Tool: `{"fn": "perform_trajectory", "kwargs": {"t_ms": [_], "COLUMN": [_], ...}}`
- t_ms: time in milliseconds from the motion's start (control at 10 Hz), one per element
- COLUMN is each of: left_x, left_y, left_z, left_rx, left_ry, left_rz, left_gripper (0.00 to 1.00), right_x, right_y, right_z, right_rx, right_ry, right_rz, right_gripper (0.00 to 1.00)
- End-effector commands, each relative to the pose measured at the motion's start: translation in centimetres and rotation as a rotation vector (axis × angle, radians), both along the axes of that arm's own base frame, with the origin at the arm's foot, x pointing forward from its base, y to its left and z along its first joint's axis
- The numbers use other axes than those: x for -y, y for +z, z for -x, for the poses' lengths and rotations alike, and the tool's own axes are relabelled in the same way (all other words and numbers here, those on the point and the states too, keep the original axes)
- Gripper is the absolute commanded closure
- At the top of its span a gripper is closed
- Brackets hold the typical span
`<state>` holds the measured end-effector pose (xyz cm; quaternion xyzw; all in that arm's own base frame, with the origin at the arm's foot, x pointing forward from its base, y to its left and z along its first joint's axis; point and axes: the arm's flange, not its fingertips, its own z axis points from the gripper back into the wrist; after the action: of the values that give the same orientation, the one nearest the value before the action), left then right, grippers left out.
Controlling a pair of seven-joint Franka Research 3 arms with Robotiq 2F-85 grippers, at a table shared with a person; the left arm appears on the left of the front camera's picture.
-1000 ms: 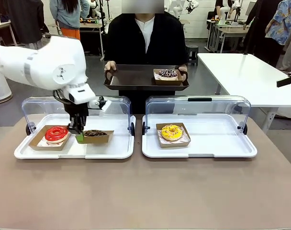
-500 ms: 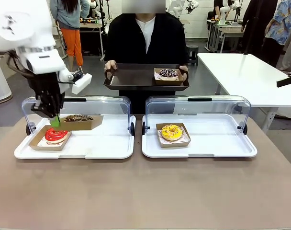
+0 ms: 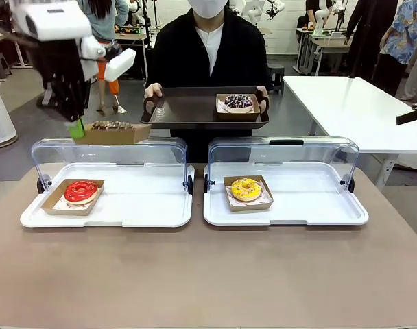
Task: Provide the desired donut to the person.
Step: Pick up and lift the Paper togo box containing the Donut pointed at by the person, then place the picked Paper togo box onto the Handle tray extended by the person.
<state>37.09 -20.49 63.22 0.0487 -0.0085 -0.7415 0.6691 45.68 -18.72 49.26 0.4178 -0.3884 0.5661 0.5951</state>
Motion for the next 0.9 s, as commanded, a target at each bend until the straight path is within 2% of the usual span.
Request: {"fn": "perform_trajectory", "kwargs": {"t_ms": [0,300,400,500,800], "left_x": [1.4,1.1,0.7,1.4,1.4], "left_y": [1.6,2.7,2.7,1.6,1.6], "left_z": [-3.7,-6.8,-6.6,-6.4,-6.4], "left_rx": [-0.016,-0.025,-0.013,-0.013,-0.013], "left_ry": [0.037,0.044,0.058,0.029,0.029], "left_rz": [-0.011,0.020,0.010,0.020,0.020], "left_gripper": [1.00,1.00,1.00,1.00,1.00], "right_x": [0.0,0.0,0.0,0.0,0.0], "right_y": [0.0,0.0,0.0,0.0,0.0], "right_z": [0.0,0.0,0.0,0.0,0.0], "right_rx": [0.003,0.003,0.003,0.003,0.003], "right_ry": [-0.005,-0.005,-0.005,-0.005,-0.005], "right_rz": [0.001,0.001,0.001,0.001,0.001], "right_gripper": [0.00,0.00,0.00,0.00,0.00]}}
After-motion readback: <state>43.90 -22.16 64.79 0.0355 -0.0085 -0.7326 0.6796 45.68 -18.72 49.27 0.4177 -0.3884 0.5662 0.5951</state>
